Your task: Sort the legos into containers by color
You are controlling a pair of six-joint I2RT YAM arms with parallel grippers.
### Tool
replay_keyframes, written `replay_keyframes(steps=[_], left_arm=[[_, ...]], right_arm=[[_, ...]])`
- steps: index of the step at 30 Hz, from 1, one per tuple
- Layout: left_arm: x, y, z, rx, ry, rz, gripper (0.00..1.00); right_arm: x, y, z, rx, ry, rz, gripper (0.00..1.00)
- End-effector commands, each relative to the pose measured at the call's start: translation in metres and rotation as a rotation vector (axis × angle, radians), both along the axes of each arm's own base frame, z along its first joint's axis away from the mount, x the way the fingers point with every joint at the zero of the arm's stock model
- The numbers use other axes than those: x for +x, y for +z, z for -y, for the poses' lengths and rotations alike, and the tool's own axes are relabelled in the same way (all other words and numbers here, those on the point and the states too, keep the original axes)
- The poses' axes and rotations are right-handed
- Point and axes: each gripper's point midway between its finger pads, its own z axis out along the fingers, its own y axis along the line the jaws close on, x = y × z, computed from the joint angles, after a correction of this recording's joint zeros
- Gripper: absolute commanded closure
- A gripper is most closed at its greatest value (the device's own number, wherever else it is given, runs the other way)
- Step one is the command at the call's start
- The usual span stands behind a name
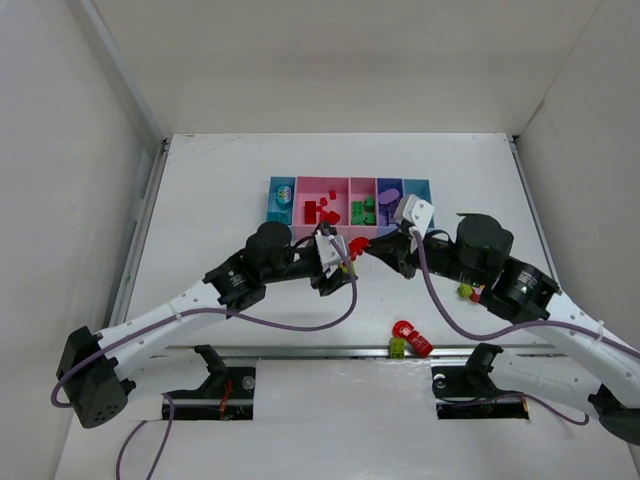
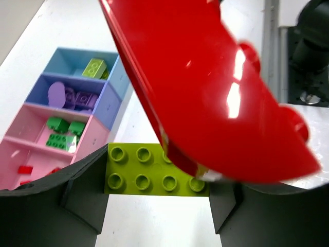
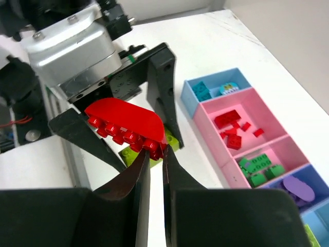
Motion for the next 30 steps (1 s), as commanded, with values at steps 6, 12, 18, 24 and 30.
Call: replay_keyframes(steps=[6,12,18,24,30], left_arm=[[0.043,-0.021,-0.026,0.021,0.331,-0.063,1.0],[0.043,-0.039,-0.053,0.039,0.409,-0.095,1.0],[0.01,-0.026,-0.052,0.008,0.18,0.096,1.0],[-0.001,-0.022,-0.051,0.041,0.032,0.317,1.0],[0.014,-0.023,-0.05,0.084,-0.013,0.393,1.0]], right_arm=[[0.047,0.004,0.026,-0.009,-0.323,-0.007,1.0],[0.091,-0.009,0.023,-0.009,-0.442,-0.027,1.0],[0.168,-0.052,-0.004,-0.067,-0.453,-0.131,1.0],[0.225,-0.108,-0.061,-0.138,-0.348,-0.257,1.0],[0.262,-0.139,-0.083,-0.105,-0.306,-0.375,1.0]])
